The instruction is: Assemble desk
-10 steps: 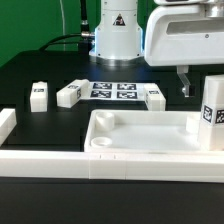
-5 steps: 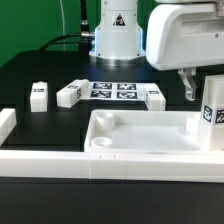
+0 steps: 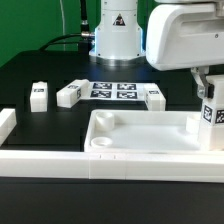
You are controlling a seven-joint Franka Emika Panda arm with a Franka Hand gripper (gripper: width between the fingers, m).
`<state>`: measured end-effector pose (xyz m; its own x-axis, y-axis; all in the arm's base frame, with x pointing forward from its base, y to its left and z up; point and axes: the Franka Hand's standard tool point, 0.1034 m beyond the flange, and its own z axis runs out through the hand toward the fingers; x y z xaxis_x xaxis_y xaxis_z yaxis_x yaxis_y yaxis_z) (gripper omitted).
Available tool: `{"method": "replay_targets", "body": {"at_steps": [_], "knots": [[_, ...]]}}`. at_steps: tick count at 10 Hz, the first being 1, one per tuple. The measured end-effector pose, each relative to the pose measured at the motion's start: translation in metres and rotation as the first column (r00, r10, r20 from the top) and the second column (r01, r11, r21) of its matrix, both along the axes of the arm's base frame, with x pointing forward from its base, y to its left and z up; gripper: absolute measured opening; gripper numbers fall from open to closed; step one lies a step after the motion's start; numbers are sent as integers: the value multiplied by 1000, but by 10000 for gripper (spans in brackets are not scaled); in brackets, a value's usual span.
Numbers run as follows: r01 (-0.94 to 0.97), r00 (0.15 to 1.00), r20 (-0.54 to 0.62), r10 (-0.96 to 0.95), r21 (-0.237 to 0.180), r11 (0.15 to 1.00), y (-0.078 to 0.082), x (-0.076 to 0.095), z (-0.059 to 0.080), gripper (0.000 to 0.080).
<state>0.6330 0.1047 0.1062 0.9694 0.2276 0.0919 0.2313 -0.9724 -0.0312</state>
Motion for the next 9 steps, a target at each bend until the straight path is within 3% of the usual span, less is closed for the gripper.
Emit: {"method": "replay_targets", "body": {"at_steps": [6,9], "knots": [[419,908,-29,-418,45,907,-4,2,0,288],[710,704,-71,-706,63,701,-6,1,0,289]]}}
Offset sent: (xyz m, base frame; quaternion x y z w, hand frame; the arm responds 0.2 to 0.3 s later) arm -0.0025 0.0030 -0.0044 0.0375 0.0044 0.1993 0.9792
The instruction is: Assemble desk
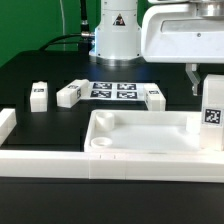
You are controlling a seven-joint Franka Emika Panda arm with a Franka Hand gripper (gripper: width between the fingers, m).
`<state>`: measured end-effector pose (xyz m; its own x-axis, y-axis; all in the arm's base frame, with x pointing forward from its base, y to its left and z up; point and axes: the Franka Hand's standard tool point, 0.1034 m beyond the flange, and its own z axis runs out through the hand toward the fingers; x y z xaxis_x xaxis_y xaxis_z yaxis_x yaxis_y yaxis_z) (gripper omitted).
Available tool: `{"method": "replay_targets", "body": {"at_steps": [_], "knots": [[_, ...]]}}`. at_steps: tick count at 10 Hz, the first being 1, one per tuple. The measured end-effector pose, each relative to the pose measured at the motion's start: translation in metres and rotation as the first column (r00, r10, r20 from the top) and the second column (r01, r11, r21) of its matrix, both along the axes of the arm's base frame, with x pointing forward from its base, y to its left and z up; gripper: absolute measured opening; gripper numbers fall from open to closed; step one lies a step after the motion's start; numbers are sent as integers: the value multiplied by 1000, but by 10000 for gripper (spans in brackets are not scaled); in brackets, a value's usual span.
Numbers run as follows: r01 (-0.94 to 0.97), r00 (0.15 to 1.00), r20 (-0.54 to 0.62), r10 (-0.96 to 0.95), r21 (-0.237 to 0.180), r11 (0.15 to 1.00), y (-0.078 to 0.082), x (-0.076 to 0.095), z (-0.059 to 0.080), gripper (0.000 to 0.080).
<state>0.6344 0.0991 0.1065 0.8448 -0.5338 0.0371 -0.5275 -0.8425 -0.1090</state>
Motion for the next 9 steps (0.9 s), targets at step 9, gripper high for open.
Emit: {"method": "replay_targets", "body": {"at_steps": [9], "knots": [[494,869,-70,-490,66,867,3,-1,-1,306]]}}
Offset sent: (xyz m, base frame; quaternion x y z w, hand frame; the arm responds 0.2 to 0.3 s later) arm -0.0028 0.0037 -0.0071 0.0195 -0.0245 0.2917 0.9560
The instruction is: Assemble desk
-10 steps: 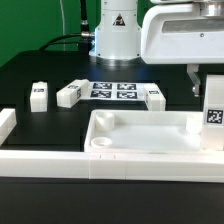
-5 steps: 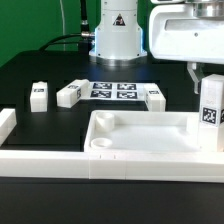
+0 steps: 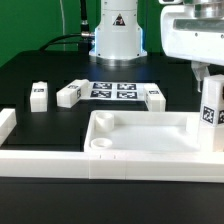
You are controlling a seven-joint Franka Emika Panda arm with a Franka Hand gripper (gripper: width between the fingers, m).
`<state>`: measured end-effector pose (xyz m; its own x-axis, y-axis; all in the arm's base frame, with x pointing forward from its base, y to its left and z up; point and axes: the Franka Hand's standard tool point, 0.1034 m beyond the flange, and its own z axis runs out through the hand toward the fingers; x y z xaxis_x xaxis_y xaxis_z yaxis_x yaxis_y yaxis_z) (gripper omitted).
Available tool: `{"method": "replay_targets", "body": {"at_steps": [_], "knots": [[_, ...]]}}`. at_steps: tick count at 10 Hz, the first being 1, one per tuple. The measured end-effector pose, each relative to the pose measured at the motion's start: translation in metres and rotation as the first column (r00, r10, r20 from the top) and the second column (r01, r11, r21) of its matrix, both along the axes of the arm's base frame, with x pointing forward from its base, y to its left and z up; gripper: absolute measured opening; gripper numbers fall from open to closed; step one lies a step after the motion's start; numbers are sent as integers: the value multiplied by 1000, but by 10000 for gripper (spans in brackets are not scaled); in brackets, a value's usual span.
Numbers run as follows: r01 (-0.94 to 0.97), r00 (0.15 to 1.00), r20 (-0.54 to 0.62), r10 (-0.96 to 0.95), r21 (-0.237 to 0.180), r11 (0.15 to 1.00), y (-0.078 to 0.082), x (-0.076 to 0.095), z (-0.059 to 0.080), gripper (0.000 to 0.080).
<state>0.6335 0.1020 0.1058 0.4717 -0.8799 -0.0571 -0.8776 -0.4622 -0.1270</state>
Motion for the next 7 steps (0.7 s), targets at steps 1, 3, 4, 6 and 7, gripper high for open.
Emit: {"method": "replay_targets", "body": {"at_steps": [1,3,4,6,7], "knots": [[-31,1000,2,31,-3,1000,0,0,0,517],[-142,990,13,142,-14,990,1,0,-1,638],[-215,976,20,215,-22,976,1,0,-1,638],[-326,944,29,327,-35,945,1,0,-1,647],[-392,919,34,394,-43,919,1,0,-1,647]]}}
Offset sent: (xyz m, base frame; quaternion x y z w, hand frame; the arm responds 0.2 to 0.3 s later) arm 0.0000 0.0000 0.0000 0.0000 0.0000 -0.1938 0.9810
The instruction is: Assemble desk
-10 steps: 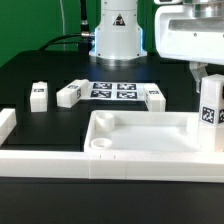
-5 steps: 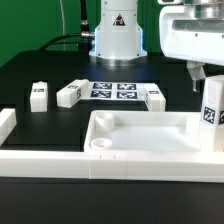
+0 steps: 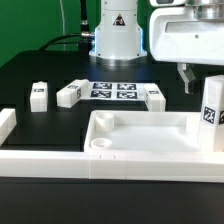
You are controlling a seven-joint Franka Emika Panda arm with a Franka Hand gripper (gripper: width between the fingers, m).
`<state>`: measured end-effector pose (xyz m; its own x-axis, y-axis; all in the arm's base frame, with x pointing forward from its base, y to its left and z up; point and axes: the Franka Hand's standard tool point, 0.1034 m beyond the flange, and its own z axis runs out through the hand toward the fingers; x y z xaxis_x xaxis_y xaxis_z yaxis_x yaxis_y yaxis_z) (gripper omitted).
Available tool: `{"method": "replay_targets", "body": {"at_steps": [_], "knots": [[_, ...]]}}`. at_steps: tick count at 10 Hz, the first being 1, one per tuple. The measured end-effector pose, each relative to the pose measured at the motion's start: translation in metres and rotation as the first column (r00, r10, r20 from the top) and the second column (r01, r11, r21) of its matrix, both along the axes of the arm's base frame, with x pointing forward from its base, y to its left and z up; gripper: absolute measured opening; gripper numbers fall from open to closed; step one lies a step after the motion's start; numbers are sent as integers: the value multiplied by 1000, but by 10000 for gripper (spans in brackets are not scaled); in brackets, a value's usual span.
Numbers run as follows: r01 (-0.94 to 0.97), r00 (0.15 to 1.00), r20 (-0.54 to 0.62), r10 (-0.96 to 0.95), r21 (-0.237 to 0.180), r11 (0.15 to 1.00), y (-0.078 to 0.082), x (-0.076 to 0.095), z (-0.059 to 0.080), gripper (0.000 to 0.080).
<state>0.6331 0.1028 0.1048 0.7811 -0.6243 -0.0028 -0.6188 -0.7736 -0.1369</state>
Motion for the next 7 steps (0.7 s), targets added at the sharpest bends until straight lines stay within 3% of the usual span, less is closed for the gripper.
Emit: {"method": "replay_targets", "body": {"at_steps": [3,7], "knots": [[-265,964,12,266,-65,962,2,-1,0,649],[-571,816,16,577,-121,812,8,2,3,649]]}}
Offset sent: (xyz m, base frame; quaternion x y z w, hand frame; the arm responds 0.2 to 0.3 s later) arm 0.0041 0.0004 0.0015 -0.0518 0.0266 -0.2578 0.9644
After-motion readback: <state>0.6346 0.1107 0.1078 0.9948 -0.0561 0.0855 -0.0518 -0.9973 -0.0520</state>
